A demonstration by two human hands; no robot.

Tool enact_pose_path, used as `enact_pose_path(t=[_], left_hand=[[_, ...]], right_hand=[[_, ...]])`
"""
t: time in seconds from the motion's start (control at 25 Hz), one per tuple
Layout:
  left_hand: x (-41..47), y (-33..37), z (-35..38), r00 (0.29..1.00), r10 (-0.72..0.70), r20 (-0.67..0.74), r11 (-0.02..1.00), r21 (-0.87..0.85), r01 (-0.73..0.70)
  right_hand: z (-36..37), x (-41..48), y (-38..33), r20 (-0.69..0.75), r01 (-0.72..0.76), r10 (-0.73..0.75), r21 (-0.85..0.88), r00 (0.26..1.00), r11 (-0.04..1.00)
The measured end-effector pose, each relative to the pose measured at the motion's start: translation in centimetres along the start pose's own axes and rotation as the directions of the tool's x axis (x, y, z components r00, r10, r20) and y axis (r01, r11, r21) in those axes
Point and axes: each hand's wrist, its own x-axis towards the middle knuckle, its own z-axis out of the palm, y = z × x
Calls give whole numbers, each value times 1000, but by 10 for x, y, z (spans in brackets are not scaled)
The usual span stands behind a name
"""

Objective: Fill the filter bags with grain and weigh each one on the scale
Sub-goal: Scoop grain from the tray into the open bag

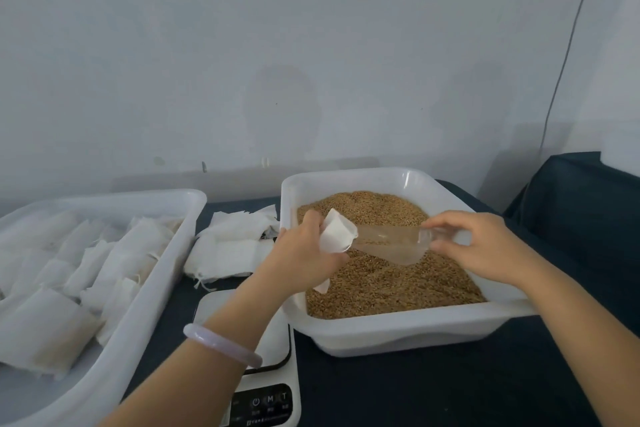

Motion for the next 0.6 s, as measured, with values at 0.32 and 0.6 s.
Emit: enact_pose_path(t=[0.32,0.6], left_hand=[[-1,-9,11,999,4,-49,999,51,-1],[-2,-12,11,998,62,1,994,87,-62]], right_hand=[[-27,-3,-8,-105,104,-108,-42,989,994],[-38,14,-41,68,197,-186,-245,980,949]])
